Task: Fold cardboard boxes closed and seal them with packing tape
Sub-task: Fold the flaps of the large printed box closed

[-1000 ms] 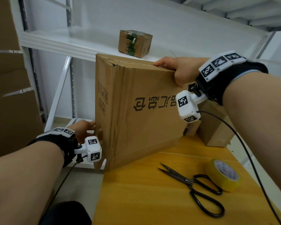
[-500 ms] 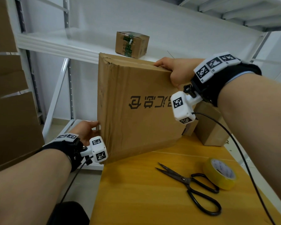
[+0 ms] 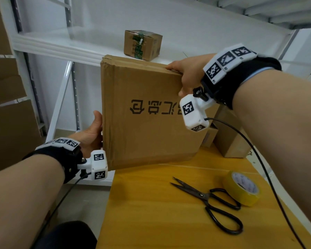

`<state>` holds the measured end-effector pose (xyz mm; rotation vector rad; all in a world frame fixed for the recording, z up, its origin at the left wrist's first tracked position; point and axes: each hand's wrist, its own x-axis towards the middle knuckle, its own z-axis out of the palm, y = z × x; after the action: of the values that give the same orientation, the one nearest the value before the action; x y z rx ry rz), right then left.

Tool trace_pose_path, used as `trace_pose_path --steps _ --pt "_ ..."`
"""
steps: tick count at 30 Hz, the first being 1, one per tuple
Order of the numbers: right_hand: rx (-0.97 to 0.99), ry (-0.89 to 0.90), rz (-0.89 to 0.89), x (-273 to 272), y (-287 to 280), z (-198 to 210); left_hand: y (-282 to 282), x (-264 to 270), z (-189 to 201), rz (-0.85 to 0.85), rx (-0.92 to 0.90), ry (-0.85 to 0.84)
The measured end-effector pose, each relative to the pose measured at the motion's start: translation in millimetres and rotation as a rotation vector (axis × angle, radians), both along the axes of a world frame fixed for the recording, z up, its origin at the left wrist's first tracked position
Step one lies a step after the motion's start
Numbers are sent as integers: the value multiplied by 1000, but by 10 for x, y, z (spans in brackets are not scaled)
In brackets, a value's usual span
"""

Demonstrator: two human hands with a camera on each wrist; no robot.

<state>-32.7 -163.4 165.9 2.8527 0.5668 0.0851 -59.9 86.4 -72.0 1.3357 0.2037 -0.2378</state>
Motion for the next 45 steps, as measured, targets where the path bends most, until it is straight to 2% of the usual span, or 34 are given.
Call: trace_pose_path --steps 7,15,20,23,27,29,31,33,35,36,37,39,43,45 --pt "-24 10 4 26 11 -15 -18 -114 108 -28 73 -22" --pt "-9 10 -31 64 147 -19 -83 93 360 362 106 110" --pt "23 39 -58 69 166 -4 -16 242 375 479 61 129" --pt "74 37 -74 65 118 -46 -40 269 548 542 57 51" --pt "109 18 -78 36 57 -81 -232 170 1070 623 141 -161" --pt "111 14 -68 28 42 -87 -337 120 1385 684 284 -309" --pt "118 12 -54 40 28 -91 -432 70 1644 722 546 -492" --pt "137 17 -35 48 18 -96 -495 50 1810 627 956 -639" --pt "154 17 -25 60 0 -104 -603 42 1949 311 1366 -648" --pt "159 16 -21 67 -8 -107 -678 34 2010 116 1460 -610" --pt "164 17 -21 78 -16 -110 -763 33 2066 -36 1504 -563" --pt "167 -1 -20 98 -22 -126 -931 34 2153 -179 1547 -525" --pt "189 -18 3 79 -118 -124 -1226 195 2134 -227 1618 -558" --pt "307 48 15 57 -239 -84 -1303 260 2101 -212 1691 -536"
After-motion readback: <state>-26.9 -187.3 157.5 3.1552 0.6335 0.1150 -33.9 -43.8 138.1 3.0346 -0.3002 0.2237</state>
